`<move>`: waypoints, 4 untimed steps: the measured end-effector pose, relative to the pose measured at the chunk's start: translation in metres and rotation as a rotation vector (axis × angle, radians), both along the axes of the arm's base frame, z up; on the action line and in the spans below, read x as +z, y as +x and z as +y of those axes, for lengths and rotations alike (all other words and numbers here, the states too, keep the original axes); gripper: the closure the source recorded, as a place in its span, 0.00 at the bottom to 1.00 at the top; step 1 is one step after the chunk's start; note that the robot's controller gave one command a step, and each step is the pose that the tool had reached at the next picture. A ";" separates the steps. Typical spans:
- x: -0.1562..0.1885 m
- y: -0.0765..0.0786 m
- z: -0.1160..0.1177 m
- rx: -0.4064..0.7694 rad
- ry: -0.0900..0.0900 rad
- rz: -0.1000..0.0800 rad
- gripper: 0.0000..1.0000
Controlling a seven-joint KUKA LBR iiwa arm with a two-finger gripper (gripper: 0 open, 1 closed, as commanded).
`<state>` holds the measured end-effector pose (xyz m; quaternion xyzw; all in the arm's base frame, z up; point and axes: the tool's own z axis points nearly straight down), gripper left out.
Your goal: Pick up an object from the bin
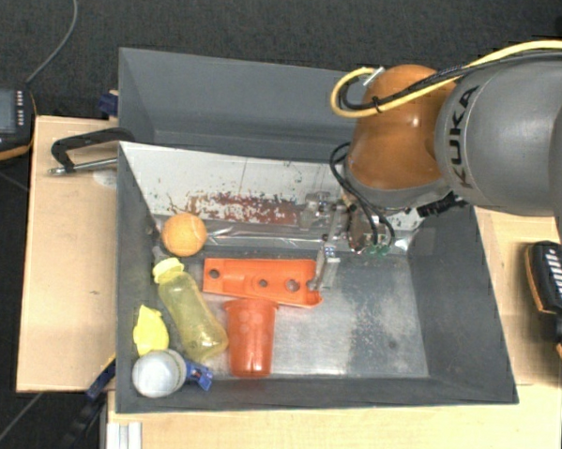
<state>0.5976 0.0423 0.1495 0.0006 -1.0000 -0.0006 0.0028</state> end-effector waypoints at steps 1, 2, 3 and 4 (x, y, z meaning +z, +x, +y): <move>0.005 0.001 0.000 -0.001 0.001 -0.008 0.00; -0.063 -0.033 0.042 0.072 0.002 -0.007 0.00; -0.079 -0.052 0.053 0.191 0.002 -0.009 1.00; -0.079 -0.052 0.053 0.191 0.002 -0.009 1.00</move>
Offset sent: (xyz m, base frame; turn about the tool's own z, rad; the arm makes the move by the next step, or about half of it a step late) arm -0.0427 0.0504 -0.0795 -0.0878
